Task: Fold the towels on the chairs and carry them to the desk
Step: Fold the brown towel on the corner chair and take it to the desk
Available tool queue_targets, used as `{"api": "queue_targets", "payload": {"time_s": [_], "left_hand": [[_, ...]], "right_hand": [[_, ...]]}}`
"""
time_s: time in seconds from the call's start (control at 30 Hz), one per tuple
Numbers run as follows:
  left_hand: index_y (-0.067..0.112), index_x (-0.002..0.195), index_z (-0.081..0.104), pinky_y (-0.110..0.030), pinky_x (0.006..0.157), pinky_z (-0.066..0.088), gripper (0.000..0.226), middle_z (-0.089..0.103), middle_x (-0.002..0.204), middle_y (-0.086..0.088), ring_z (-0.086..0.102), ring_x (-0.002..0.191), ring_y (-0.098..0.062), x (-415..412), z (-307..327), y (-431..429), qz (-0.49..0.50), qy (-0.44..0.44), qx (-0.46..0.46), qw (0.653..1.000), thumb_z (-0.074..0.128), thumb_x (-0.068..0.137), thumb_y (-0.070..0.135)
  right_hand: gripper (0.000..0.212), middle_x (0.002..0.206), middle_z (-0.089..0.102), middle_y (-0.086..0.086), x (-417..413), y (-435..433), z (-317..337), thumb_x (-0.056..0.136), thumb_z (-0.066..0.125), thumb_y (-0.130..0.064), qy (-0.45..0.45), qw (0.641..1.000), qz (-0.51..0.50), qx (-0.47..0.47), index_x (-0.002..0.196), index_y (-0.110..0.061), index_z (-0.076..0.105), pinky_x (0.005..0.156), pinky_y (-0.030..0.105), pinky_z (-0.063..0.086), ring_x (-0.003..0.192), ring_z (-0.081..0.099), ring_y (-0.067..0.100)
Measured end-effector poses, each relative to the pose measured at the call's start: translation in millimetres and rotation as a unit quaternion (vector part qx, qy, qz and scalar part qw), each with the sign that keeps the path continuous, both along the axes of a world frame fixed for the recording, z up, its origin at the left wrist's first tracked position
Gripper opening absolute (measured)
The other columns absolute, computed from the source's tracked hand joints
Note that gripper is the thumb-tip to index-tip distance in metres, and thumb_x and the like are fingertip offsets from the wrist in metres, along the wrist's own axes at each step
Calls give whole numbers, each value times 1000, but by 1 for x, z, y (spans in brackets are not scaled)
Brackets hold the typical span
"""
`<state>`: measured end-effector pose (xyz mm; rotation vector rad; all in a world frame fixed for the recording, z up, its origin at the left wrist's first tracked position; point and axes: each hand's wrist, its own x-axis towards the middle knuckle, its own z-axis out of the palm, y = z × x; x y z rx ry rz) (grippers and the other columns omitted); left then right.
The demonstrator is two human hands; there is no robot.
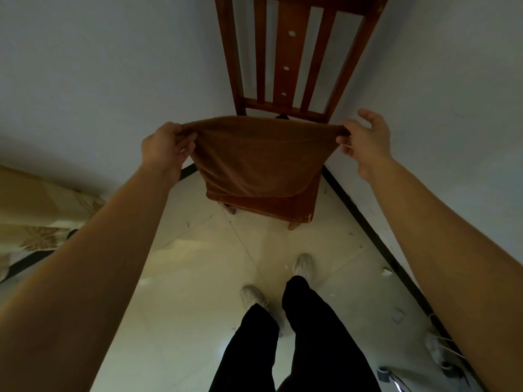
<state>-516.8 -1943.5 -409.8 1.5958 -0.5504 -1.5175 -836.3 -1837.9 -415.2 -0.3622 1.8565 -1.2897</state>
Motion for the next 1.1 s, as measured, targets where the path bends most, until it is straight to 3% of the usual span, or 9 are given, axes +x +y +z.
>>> {"api": "queue_targets", "payload": {"time_s": [0.1,0.23,0.33,0.43,0.5,0.63,0.77,0.9,1.1], "left_hand": [[6,101,62,-34,85,59,14,70,113,-12,72,98,-20,6,6,-3,-41,-4,-11,999,52,91,10],[12,109,67,-27,77,58,20,74,102,-3,73,89,-12,13,7,-7,-91,-143,-45,984,67,92,22],[13,118,68,-24,77,57,29,71,99,0,69,85,-11,14,6,-8,-57,-220,-43,973,67,92,27],[15,121,69,-31,103,48,32,68,117,0,61,111,-16,13,5,-7,-57,-250,-60,965,67,92,30],[15,120,69,-35,106,47,31,68,117,-1,61,114,-18,11,7,-6,-64,-252,-69,963,67,92,29],[16,119,69,-33,100,52,27,69,105,4,64,104,-12,13,11,-11,-77,-234,-112,963,65,94,26],[20,130,61,-26,84,51,34,67,104,5,65,98,-9,17,9,-16,-103,-178,-87,975,62,96,23],[19,128,62,-21,79,50,35,68,110,2,67,96,-8,24,5,-17,-158,-196,-92,963,63,94,11],[16,116,69,-22,89,54,26,70,107,0,66,92,-8,27,6,-23,-222,-321,-111,914,67,91,8]], "right_hand": [[32,111,68,6,-3,-5,4,97,58,-15,0,999,38,13,128,-16,61,73,25,57,77,63,10],[37,123,66,0,-3,-8,7,93,68,-17,61,995,75,-5,129,-18,64,95,19,52,106,63,8],[37,119,64,-5,0,-10,7,93,67,-13,90,993,63,-33,130,-14,64,86,1,44,99,58,-6],[33,120,65,-3,4,-14,7,94,65,-12,100,993,48,-38,127,-16,66,98,12,46,101,59,-2],[31,120,66,-3,5,-17,8,95,64,-14,101,993,50,-32,126,-18,66,105,25,47,108,61,4],[27,119,68,-5,4,-20,13,94,64,-15,102,993,18,-49,120,-20,69,102,30,51,111,63,8],[26,117,70,-3,-2,-22,13,93,64,-18,66,997,27,-33,117,-21,71,76,19,52,106,65,9],[37,121,67,-3,-12,-21,8,88,67,-11,86,993,85,-2,125,-18,68,83,20,51,112,61,10],[32,118,68,4,-32,-14,0,95,67,-20,299,934,190,35,126,-14,67,98,19,47,105,63,12]]}}
